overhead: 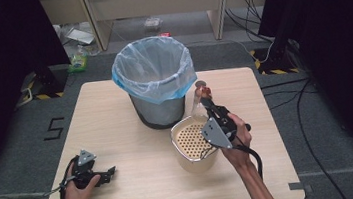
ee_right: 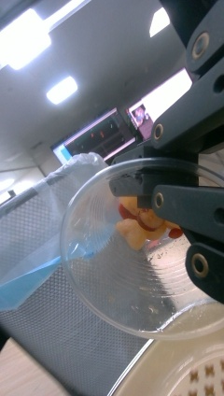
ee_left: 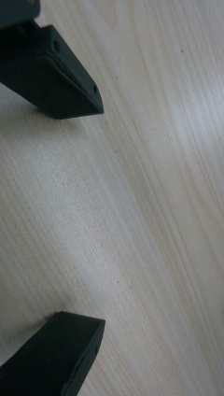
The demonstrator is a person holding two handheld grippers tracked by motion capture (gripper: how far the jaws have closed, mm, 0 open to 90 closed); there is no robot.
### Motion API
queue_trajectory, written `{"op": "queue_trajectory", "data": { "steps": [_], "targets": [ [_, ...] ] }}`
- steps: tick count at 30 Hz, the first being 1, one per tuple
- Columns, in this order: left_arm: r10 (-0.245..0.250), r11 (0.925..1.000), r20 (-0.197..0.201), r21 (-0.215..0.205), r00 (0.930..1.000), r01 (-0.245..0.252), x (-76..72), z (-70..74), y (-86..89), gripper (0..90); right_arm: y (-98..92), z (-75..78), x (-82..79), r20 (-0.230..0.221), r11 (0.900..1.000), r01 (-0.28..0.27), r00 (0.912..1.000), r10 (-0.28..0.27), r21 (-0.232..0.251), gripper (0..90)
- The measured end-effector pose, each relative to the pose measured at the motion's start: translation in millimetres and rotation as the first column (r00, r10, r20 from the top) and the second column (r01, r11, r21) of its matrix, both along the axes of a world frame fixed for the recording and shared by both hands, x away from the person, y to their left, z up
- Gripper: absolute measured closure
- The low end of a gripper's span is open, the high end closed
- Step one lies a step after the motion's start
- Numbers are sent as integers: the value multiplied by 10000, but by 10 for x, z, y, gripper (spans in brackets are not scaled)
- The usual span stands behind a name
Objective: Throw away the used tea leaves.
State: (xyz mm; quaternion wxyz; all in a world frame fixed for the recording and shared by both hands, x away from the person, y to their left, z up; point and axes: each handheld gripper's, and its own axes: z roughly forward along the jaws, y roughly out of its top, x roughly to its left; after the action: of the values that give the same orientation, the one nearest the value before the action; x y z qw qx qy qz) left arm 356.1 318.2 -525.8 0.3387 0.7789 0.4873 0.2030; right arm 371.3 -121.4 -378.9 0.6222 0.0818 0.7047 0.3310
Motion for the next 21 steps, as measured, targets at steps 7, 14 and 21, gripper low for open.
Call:
{"op": "queue_trajectory", "data": {
  "steps": [7,14,21],
  "targets": [
    [-7,10000,-31,-73,10000,7,6,-3,2,0,53,-47,-71,842,9978,-77,9964,132,-656,900],
    [-4,10000,-38,-67,10000,4,5,-2,3,0,151,-87,-120,1470,9948,-198,9885,344,-995,900],
    [-6,10000,-25,-62,10000,6,4,-2,2,0,185,-157,-141,1917,9927,-18,9811,251,-1205,900]
  ]
}}
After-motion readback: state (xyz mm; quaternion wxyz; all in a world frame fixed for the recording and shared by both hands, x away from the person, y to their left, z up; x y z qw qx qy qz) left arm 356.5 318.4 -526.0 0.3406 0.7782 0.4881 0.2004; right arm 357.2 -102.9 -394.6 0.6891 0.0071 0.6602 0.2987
